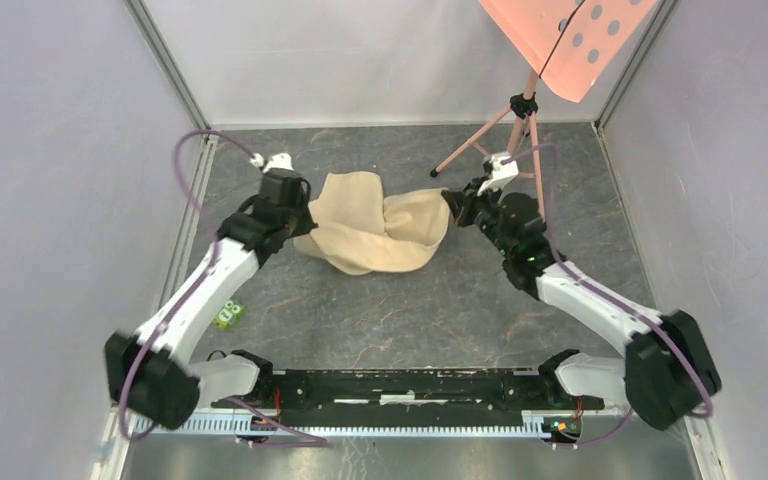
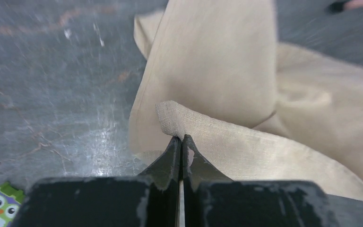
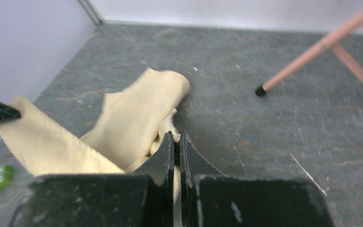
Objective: Fold the napkin into a case and place the utensils inside
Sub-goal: Turn over the crumpled napkin at the center of the board.
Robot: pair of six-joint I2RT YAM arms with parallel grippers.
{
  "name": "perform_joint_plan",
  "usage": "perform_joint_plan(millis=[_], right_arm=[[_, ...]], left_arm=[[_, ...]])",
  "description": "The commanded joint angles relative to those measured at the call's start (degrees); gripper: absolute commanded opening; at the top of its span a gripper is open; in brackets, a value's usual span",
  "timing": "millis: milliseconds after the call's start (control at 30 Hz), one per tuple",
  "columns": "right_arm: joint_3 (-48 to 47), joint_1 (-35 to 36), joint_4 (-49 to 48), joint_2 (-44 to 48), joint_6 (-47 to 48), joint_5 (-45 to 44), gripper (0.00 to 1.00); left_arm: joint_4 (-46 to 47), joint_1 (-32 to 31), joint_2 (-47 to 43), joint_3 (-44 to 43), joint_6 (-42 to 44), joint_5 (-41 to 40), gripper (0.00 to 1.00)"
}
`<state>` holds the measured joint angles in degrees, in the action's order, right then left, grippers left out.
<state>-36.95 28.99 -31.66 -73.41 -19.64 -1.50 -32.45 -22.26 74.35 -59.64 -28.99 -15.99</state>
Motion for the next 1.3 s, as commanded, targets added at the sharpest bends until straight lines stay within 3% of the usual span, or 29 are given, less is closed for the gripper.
perform_joint_plan(millis=[0, 133, 267, 367, 533, 667, 733, 800, 867, 1000, 1133, 1167, 1200, 1233, 1267], right_arm=[[-8.41, 0.14, 16.64, 12.33, -0.70, 8.00, 0.01], [-13.92, 0.27, 22.73, 22.26, -5.45, 14.14, 0.00], [-18.07, 0.34, 20.37, 30.55, -12.25, 20.40, 0.00], [-17.55, 0.36, 11.20, 35.92, -18.43, 23.26, 0.00], [-13.99, 0.33, -0.84, 40.25, -22.23, 21.32, 0.01], [-9.34, 0.36, 2.31, 39.10, -16.45, 9.22, 0.01], [-6.51, 0.36, 5.46, 36.47, -14.50, -0.47, 0.01], [-3.00, 0.33, 4.95, 31.29, -12.73, -8.63, 0.01], [-0.17, 0.36, 1.94, 24.46, -10.43, -13.59, 0.01], [0.52, 0.24, -8.00, 6.43, -6.42, -17.95, 0.01], [-9.05, -0.26, -5.76, -12.39, -3.08, -20.62, 0.01], [-12.14, -0.28, -4.26, -15.82, -1.78, -21.62, 0.07], [-15.17, -0.41, -1.65, -20.11, -0.09, -21.03, 0.23], [-20.17, -0.66, 2.98, -23.19, 1.55, -19.76, 0.30], [-24.99, -0.82, 10.85, -26.30, 3.18, -19.15, 0.44]], left_arm=[[-2.51, 0.07, -18.31, -3.12, 4.71, 1.07, 0.02], [0.52, 0.06, -34.21, -7.25, 8.14, 4.64, 0.02], [6.65, 0.03, -46.16, -12.28, 13.03, 9.70, 0.02], [9.84, 0.06, -50.15, -16.71, 16.23, 13.19, 0.02], [9.73, 0.06, -48.67, -20.98, 18.86, 9.56, 0.02], [9.79, 0.05, -41.68, -18.15, 19.73, -1.74, 0.02], [10.21, 0.04, -36.62, -16.25, 17.99, -13.45, 0.02], [11.74, 0.07, -30.15, -14.40, 17.96, -24.34, 0.02], [15.95, 0.05, -22.85, -12.44, 18.27, -30.33, 0.02], [31.95, 2.22, -8.54, -5.26, 19.13, -32.47, 0.02], [28.79, 7.70, 9.88, -12.67, 10.82, -29.06, 0.02], [26.32, 8.96, 13.71, -15.94, 9.87, -26.61, 0.02], [23.10, 10.11, 19.05, -20.91, 9.64, -24.39, 0.05], [16.85, 10.81, 23.21, -26.27, 9.19, -23.14, 0.20], [8.82, 11.58, 28.07, -33.71, 9.25, -20.65, 0.37]])
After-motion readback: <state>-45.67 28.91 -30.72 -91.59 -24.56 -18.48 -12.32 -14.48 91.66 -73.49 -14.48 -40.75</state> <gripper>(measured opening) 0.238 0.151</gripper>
